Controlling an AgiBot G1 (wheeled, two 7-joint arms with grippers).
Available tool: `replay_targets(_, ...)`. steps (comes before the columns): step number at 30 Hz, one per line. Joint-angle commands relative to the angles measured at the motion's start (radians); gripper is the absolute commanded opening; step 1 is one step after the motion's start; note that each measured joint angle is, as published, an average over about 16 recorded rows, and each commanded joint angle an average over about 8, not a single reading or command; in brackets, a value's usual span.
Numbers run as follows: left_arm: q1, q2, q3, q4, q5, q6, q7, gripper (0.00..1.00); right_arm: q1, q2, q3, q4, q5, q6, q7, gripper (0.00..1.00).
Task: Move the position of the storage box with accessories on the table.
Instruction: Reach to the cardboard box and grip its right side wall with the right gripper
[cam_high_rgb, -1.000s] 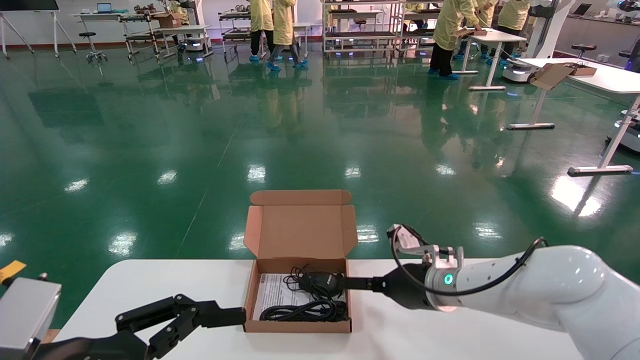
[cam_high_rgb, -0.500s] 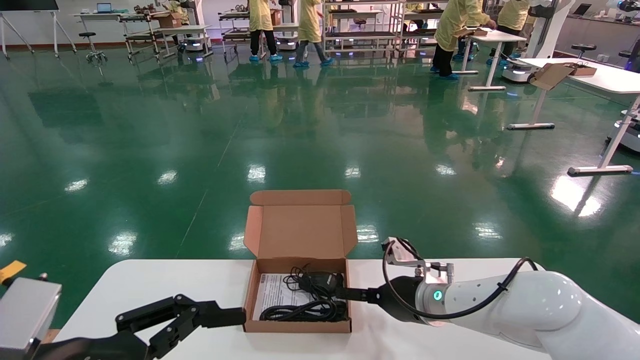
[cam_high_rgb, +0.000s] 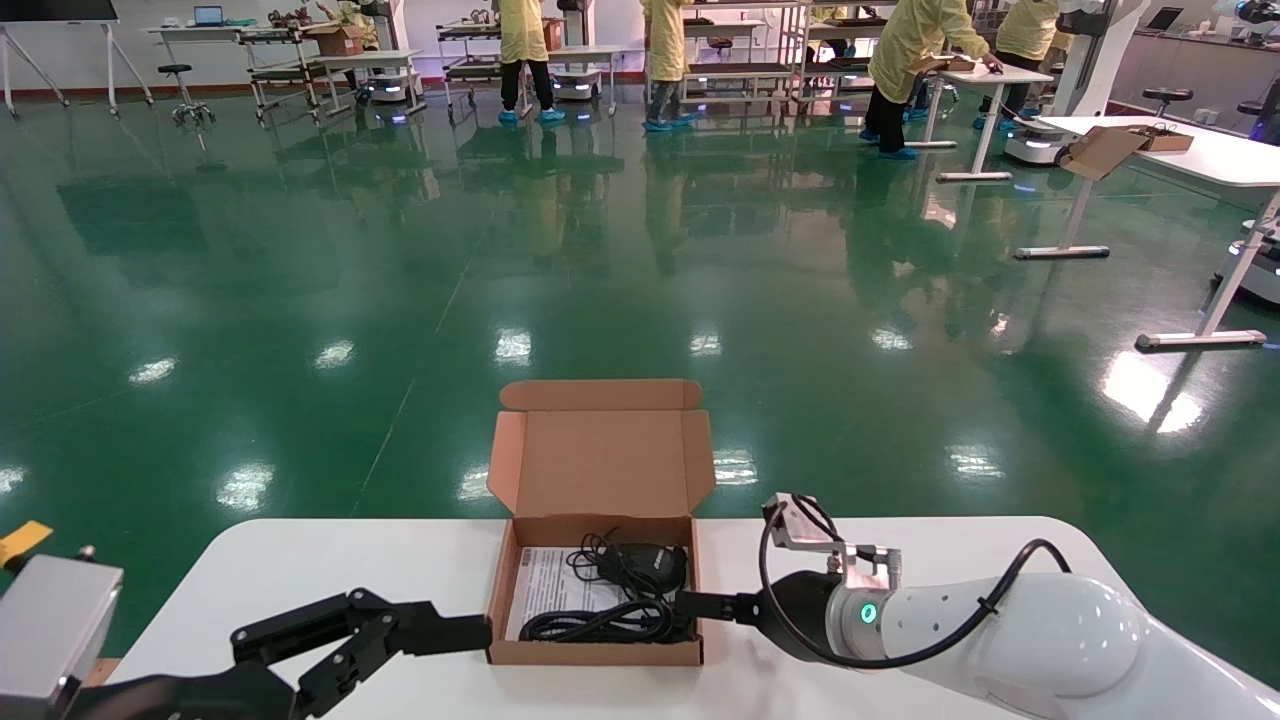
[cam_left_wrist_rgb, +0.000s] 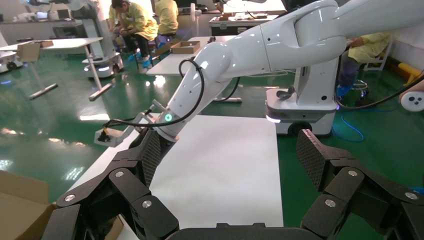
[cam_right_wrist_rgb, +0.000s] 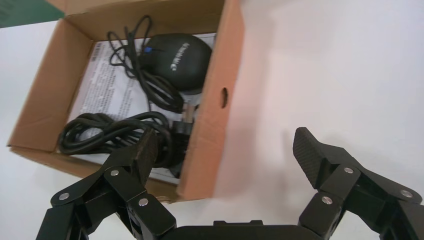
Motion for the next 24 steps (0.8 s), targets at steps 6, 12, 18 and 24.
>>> replay_targets(6, 0.0, 0.0, 0.0, 0.0, 0.0, 0.0, 0.0, 1.0, -0.02, 0.0, -0.028, 0.002, 0.029, 0.036, -0.002, 1.0)
replay_targets(12, 0.0, 0.0, 0.0, 0.0, 0.0, 0.0, 0.0, 1.0, -0.032, 0.0, -0.049, 0.013, 0.057, 0.057, -0.01, 0.69)
replay_targets(18, 0.0, 0.0, 0.0, 0.0, 0.0, 0.0, 0.0, 1.0, -0.036, 0.001, -0.069, 0.021, 0.083, 0.076, -0.023, 0.02)
replay_targets(24, 0.0, 0.0, 0.0, 0.0, 0.0, 0.0, 0.0, 1.0, -0.035, 0.002, -0.085, 0.018, 0.108, 0.094, -0.04, 0.0)
